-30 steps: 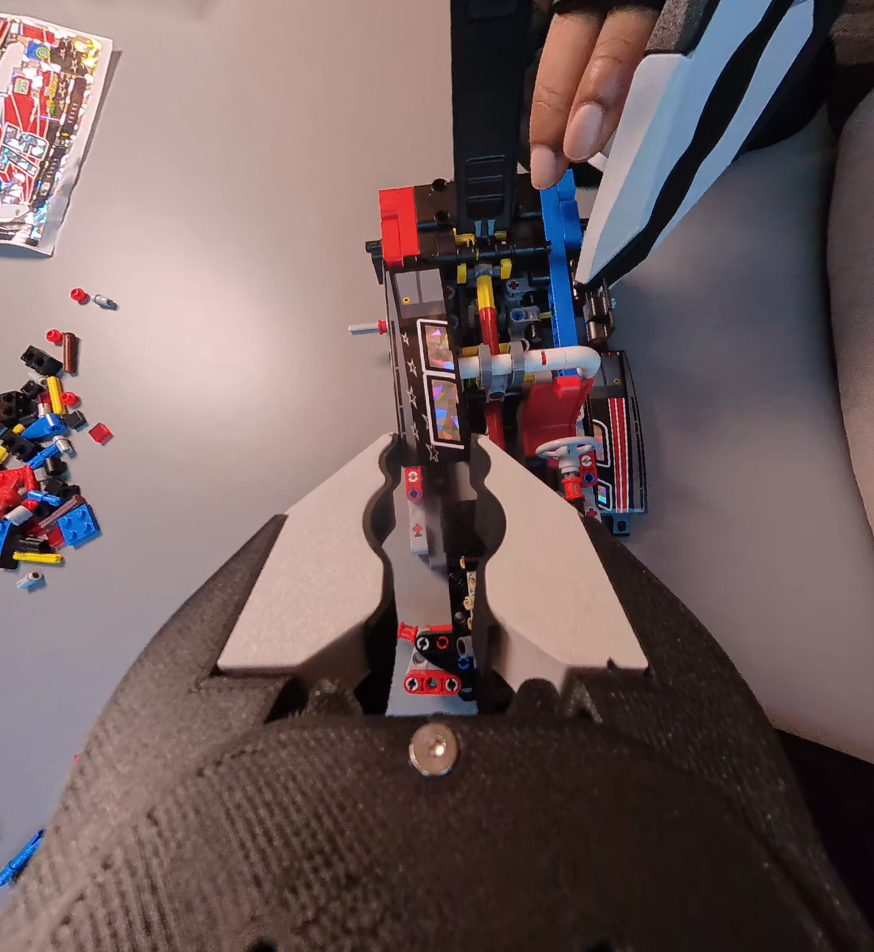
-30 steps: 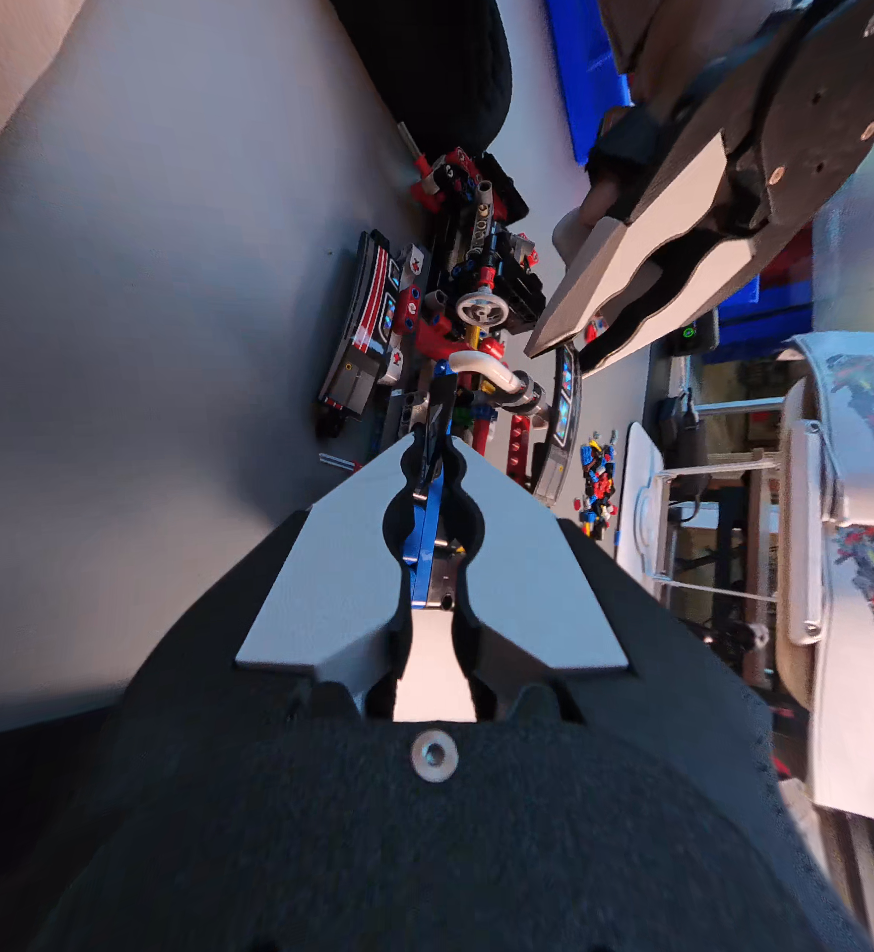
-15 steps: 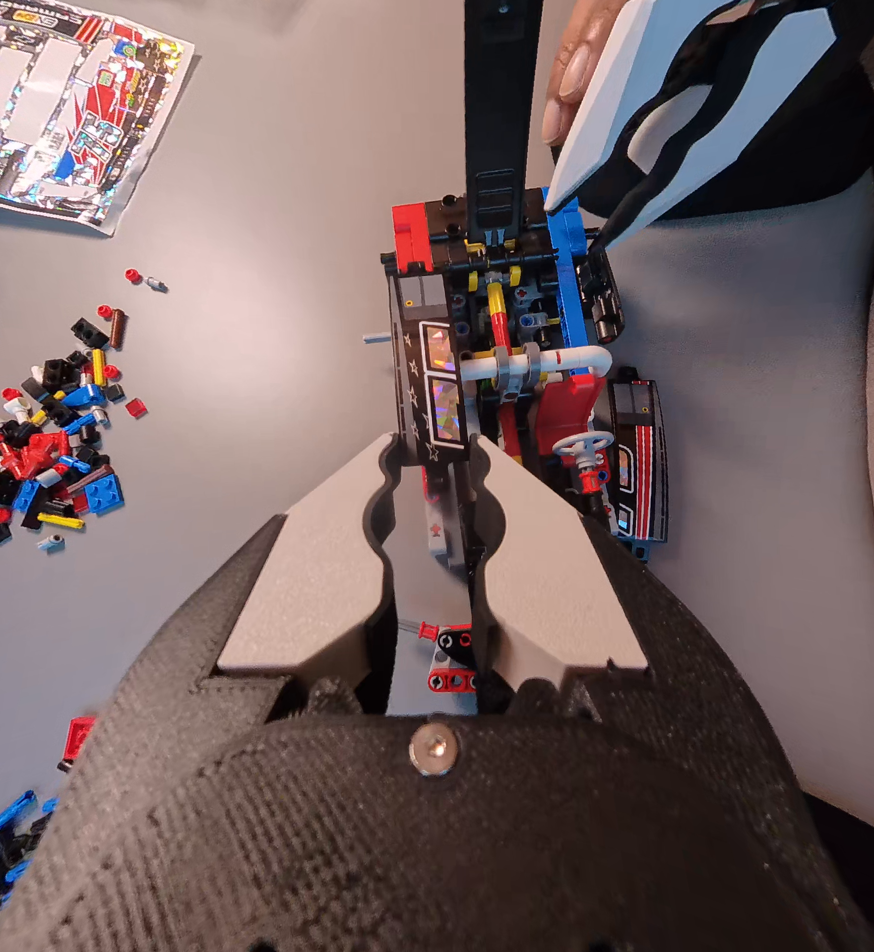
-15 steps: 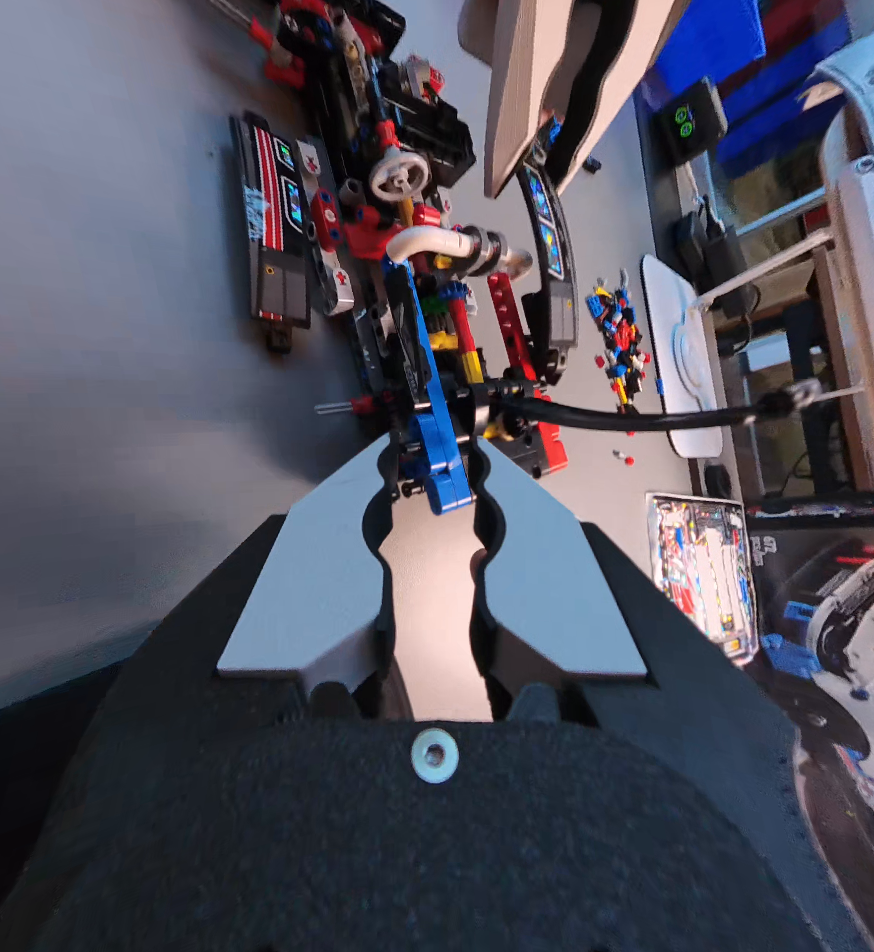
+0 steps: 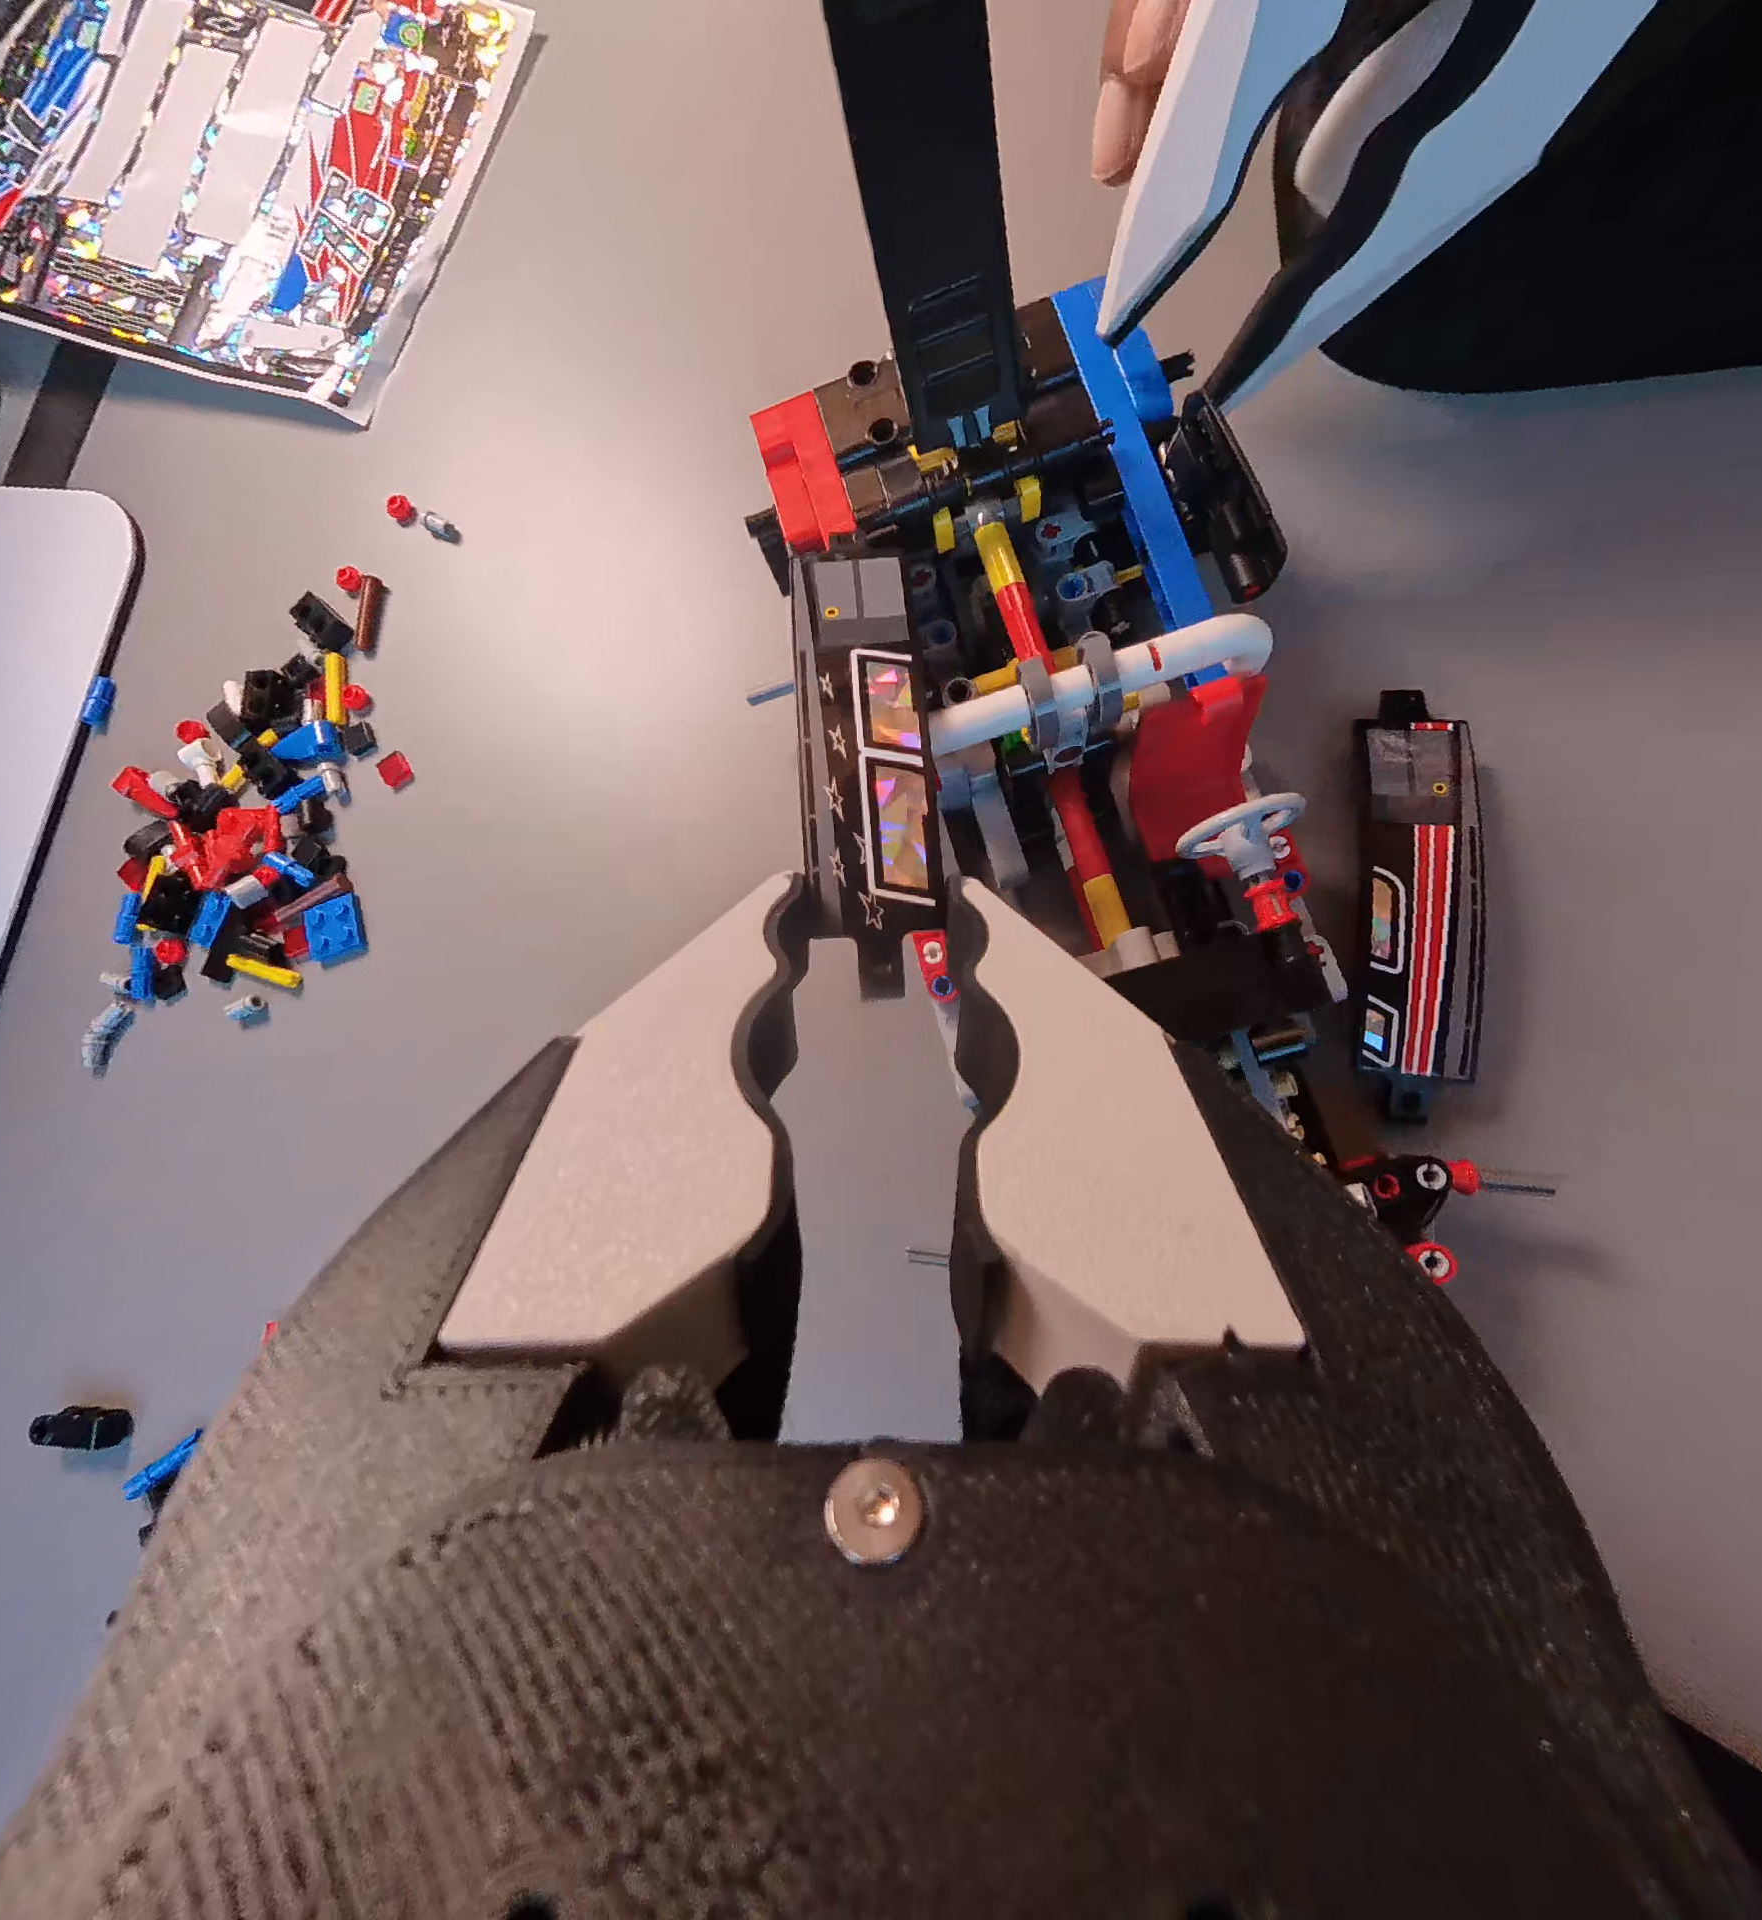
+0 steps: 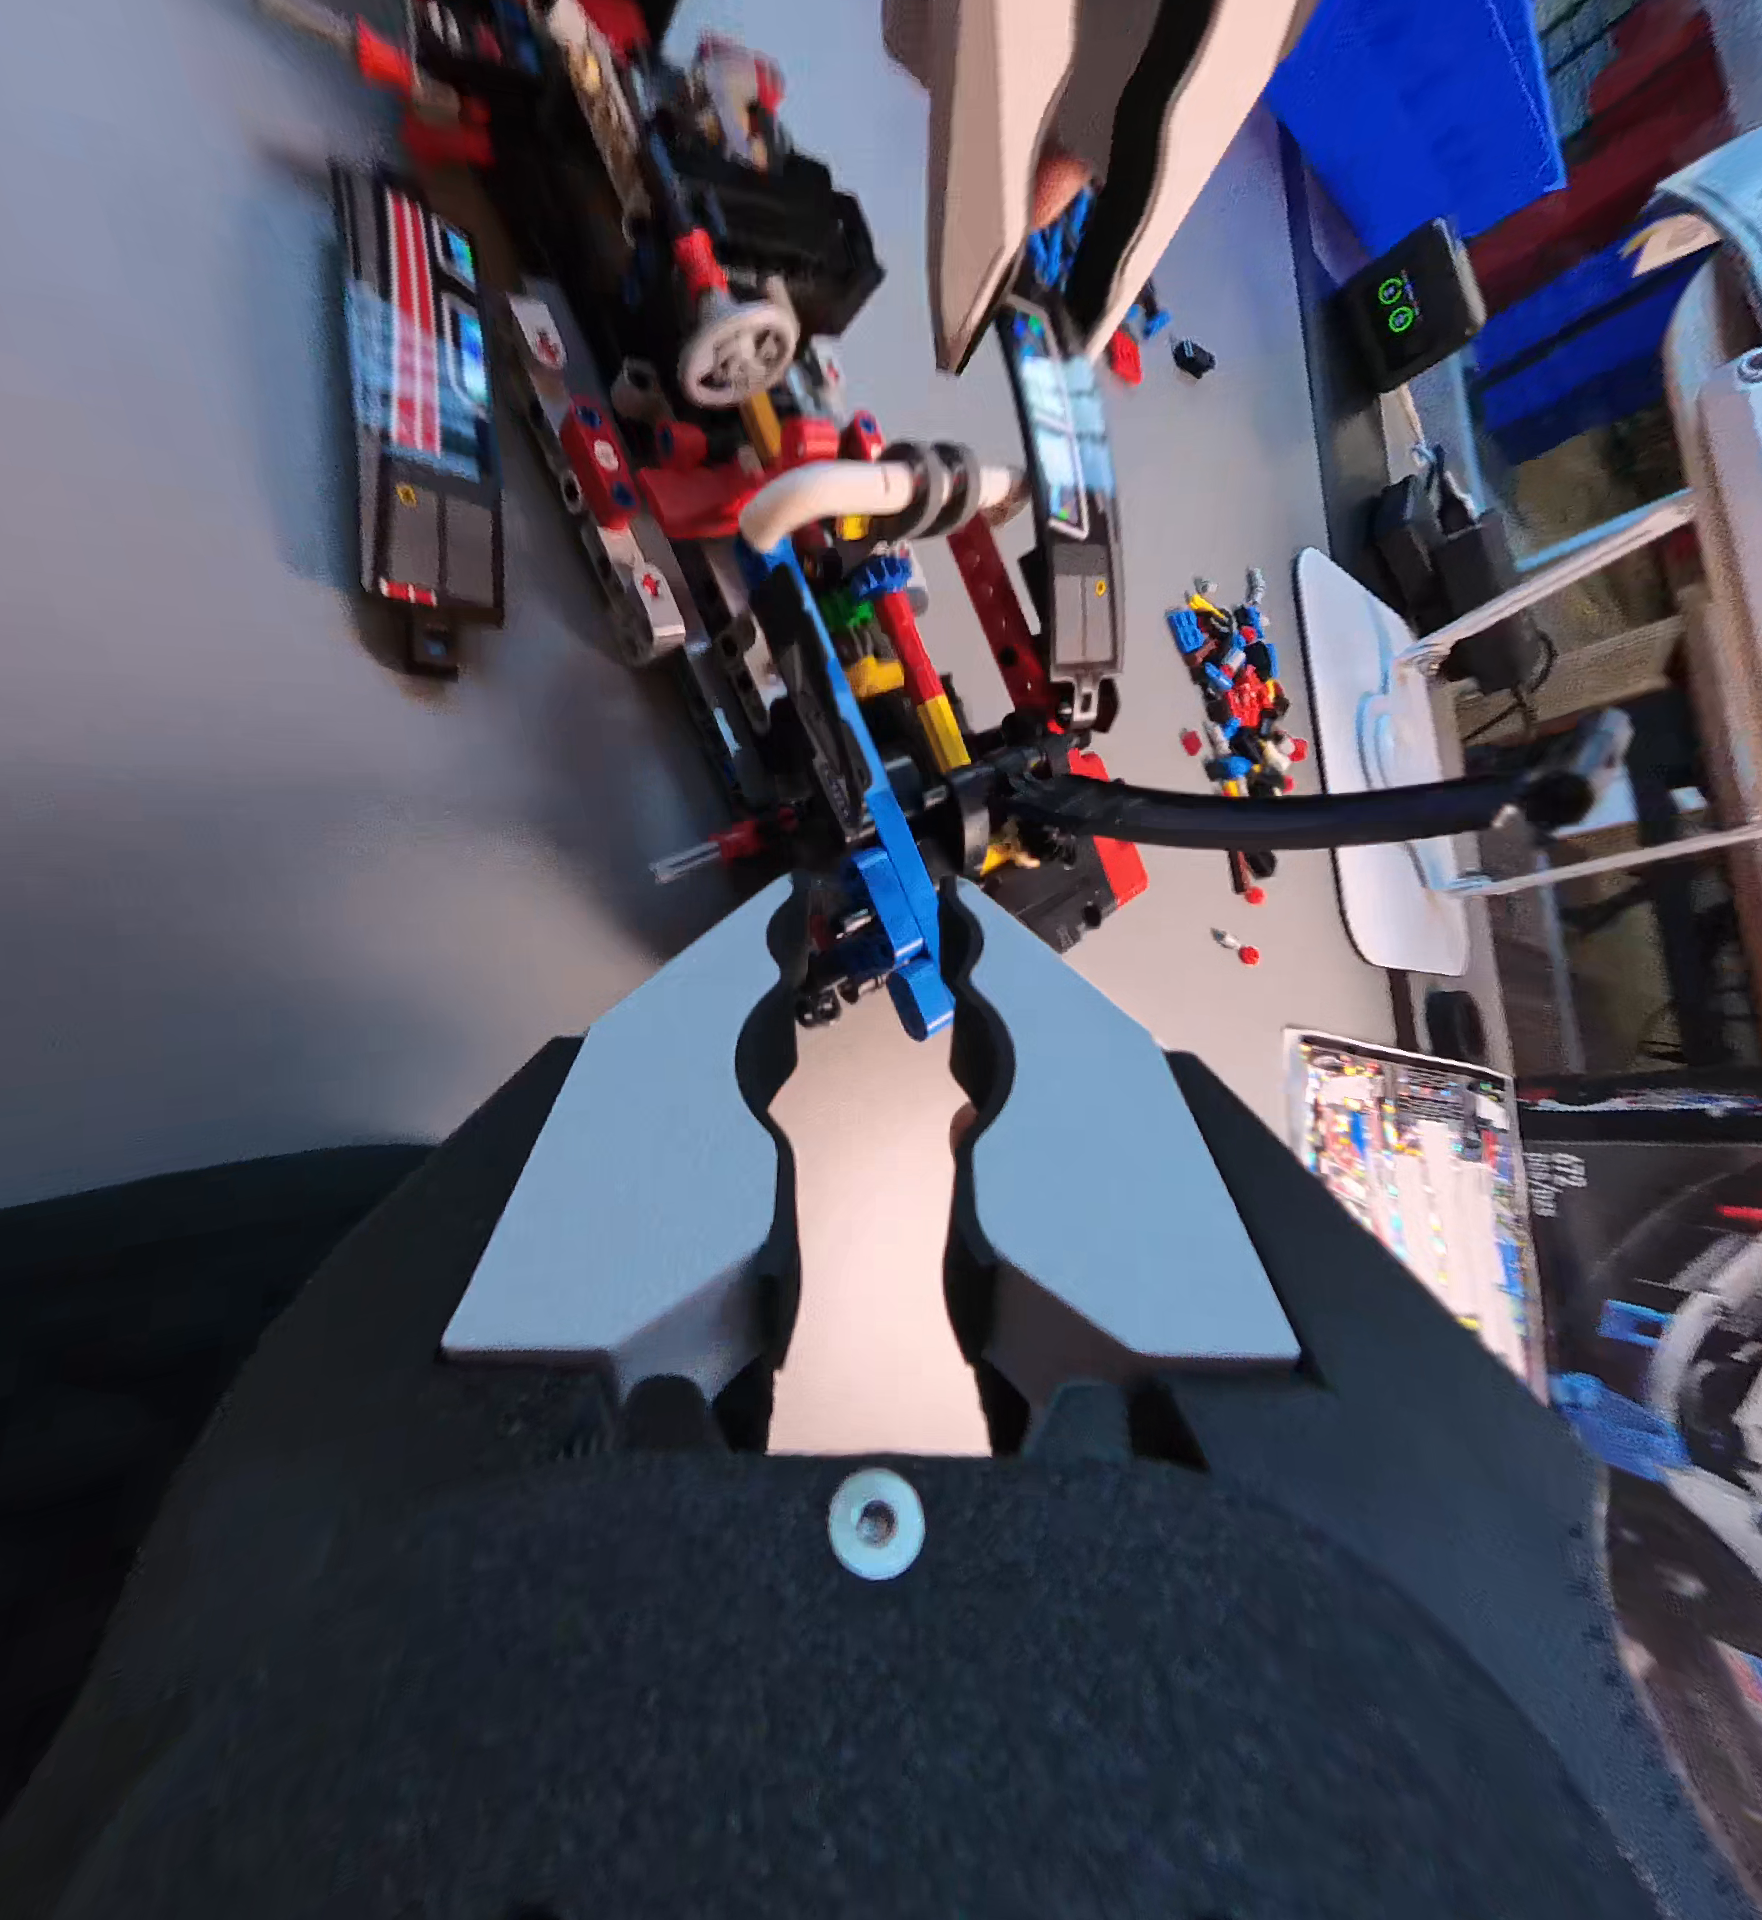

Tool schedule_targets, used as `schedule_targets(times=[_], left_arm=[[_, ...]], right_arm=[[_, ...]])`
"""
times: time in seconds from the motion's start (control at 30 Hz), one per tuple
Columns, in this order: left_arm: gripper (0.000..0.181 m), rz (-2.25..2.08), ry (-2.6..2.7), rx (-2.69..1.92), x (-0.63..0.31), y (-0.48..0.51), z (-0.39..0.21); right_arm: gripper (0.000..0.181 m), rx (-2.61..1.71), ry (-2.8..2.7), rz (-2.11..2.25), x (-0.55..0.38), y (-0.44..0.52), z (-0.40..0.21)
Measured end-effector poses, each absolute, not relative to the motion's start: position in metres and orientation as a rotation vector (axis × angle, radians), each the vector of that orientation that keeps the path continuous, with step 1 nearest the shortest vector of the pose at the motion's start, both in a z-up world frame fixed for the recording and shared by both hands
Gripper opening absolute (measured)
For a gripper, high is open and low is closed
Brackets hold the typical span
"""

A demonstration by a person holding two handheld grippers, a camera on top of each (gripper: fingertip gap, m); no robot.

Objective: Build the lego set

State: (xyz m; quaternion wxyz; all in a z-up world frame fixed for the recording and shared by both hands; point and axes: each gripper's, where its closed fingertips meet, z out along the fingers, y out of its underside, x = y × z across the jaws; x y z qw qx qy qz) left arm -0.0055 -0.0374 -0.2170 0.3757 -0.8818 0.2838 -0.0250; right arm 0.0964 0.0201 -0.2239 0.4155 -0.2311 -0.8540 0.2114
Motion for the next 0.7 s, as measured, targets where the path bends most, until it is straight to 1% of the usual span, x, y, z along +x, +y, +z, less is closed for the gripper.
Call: schedule_targets(times=[0.17,0.27,0.4,0.53,0.7], left_arm=[[0.024,-0.086,0.67,-2.259,0.001,-0.035,-0.219],[0.023,-0.168,0.6,-2.264,0.004,-0.034,-0.217],[0.023,-0.256,0.53,-2.274,0.007,-0.031,-0.218],[0.023,-0.262,0.558,-2.297,0.008,-0.029,-0.221],[0.023,-0.262,0.614,-2.343,0.007,-0.027,-0.218]], right_arm=[[0.021,-0.819,-2.061,0.977,0.099,0.03,-0.179],[0.022,-0.943,-2.055,1.023,0.092,0.061,-0.185],[0.039,-0.998,-2.101,1.196,0.08,0.058,-0.196],[0.038,-0.938,-2.208,1.318,0.064,0.049,-0.202],[0.059,-0.868,-2.385,1.443,0.058,0.038,-0.206]])
